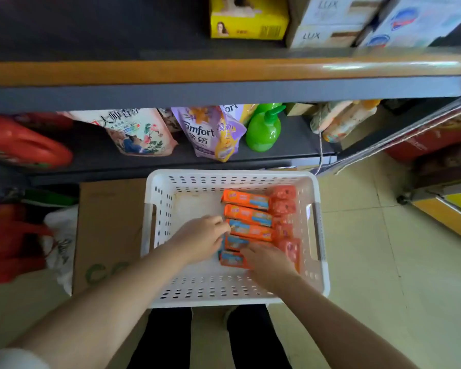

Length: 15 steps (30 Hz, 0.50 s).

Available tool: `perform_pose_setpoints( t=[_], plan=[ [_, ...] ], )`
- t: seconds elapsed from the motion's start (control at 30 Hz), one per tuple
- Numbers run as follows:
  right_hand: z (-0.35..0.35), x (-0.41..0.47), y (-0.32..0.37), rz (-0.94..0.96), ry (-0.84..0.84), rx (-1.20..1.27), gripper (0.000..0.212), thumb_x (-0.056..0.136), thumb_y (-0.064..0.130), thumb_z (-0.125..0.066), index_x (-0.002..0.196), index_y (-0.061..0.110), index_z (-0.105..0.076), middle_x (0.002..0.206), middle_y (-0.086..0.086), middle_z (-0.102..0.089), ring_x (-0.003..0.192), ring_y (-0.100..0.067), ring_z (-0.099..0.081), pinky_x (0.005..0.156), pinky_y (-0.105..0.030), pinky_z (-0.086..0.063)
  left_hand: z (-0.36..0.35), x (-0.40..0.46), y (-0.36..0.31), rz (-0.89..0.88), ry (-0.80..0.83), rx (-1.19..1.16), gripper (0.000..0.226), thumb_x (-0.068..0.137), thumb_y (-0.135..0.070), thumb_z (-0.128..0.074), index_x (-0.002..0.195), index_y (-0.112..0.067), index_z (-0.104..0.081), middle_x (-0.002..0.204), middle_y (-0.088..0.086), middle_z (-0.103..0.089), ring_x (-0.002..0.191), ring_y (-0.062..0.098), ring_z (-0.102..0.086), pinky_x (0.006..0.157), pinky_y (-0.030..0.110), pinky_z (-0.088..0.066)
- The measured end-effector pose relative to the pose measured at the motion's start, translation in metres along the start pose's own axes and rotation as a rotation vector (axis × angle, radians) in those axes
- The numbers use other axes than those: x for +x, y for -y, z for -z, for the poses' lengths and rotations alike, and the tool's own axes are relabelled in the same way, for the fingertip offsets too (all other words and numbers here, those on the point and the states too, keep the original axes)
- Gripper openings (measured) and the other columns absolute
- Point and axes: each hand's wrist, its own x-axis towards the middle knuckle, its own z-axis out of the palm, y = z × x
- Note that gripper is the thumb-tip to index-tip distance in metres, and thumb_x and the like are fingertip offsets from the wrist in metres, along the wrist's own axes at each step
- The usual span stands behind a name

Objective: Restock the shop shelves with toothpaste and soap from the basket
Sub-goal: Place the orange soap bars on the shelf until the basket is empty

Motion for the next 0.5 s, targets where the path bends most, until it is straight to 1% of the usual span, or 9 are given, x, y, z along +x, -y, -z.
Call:
perform_pose_setpoints(
  t=[0.07,0.1,0.17,0.2,0.27,0.3,0.37,0.43,0.5],
  plan=[
    [-0.011,0.010,-0.002,0.085,-0.069,-0.140,0.030,0.052,0.033,-0.081,0.078,0.023,-0.071,0.080,0.005,-0.068,0.072,-0.015,-0.066,0.062,-0.027,-0.052,-0.016,0.006,0.000,0.001,0.040,0.001,0.028,0.092,-0.017,-0.043,0.116,-0.012,-0.056,0.114,0.006,-0.056,0.105,0.025,-0.054,0.083,0.038,-0.048],
    [-0.014,0.014,-0.001,0.107,-0.093,-0.185,0.029,0.037,0.036,-0.084,0.059,0.024,-0.069,0.064,0.008,-0.065,0.057,-0.011,-0.063,0.053,-0.021,-0.049,-0.022,0.007,0.000,0.004,0.061,0.008,0.029,0.092,-0.018,-0.044,0.118,-0.013,-0.055,0.117,0.005,-0.055,0.107,0.025,-0.054,0.084,0.038,-0.048],
    [-0.021,0.021,0.003,0.144,-0.158,-0.243,0.027,0.030,0.037,-0.084,0.048,0.025,-0.067,0.055,0.010,-0.061,0.051,-0.008,-0.059,0.050,-0.017,-0.045,-0.031,0.008,0.002,0.003,0.104,0.019,0.034,0.092,-0.019,-0.045,0.126,-0.016,-0.050,0.125,0.003,-0.051,0.111,0.023,-0.052,0.087,0.035,-0.047],
    [-0.022,0.023,0.004,0.159,-0.153,-0.249,0.025,0.036,0.039,-0.082,0.053,0.026,-0.069,0.059,0.010,-0.063,0.056,-0.008,-0.060,0.052,-0.018,-0.045,-0.035,0.008,0.004,0.006,0.112,0.013,0.039,0.092,-0.019,-0.046,0.130,-0.018,-0.047,0.128,0.002,-0.049,0.113,0.022,-0.050,0.088,0.034,-0.047],
    [-0.017,0.023,0.003,0.152,-0.189,-0.261,0.023,0.066,0.034,-0.070,0.087,0.025,-0.072,0.091,0.006,-0.064,0.084,-0.013,-0.061,0.069,-0.025,-0.048,-0.041,0.008,0.007,0.017,0.104,0.001,0.045,0.092,-0.018,-0.047,0.136,-0.021,-0.041,0.135,0.001,-0.045,0.115,0.022,-0.050,0.089,0.032,-0.046],
    [-0.019,0.025,-0.001,0.125,-0.193,-0.211,0.027,0.079,0.026,-0.061,0.106,0.020,-0.065,0.109,0.000,-0.058,0.101,-0.018,-0.055,0.082,-0.030,-0.045,-0.044,0.007,0.008,0.024,0.092,0.000,0.046,0.092,-0.019,-0.047,0.137,-0.021,-0.039,0.137,0.001,-0.044,0.114,0.022,-0.050,0.089,0.032,-0.047],
    [-0.016,0.015,-0.009,0.080,-0.135,-0.032,0.034,0.087,0.023,-0.053,0.119,0.014,-0.053,0.125,-0.005,-0.046,0.118,-0.024,-0.043,0.093,-0.036,-0.039,-0.050,0.005,0.012,0.034,0.066,-0.006,0.047,0.093,-0.019,-0.047,0.138,-0.020,-0.037,0.139,0.002,-0.042,0.112,0.022,-0.052,0.088,0.031,-0.047],
    [-0.009,-0.002,-0.023,0.014,-0.119,0.162,0.037,0.085,0.032,-0.057,0.118,0.017,-0.049,0.124,-0.002,-0.049,0.117,-0.022,-0.047,0.088,-0.037,-0.043,-0.057,0.007,0.013,0.014,0.040,-0.041,0.050,0.089,-0.018,-0.053,0.137,-0.018,-0.039,0.139,0.003,-0.044,0.113,0.023,-0.054,0.089,0.033,-0.049],
    [0.002,-0.020,-0.042,-0.029,-0.141,0.362,0.042,0.081,0.042,-0.060,0.113,0.018,-0.046,0.113,-0.001,-0.061,0.102,-0.024,-0.060,0.078,-0.035,-0.050,-0.065,0.011,0.012,0.004,0.016,-0.070,0.054,0.084,-0.017,-0.061,0.134,-0.016,-0.042,0.137,0.005,-0.047,0.112,0.025,-0.056,0.088,0.035,-0.051]
  ],
)
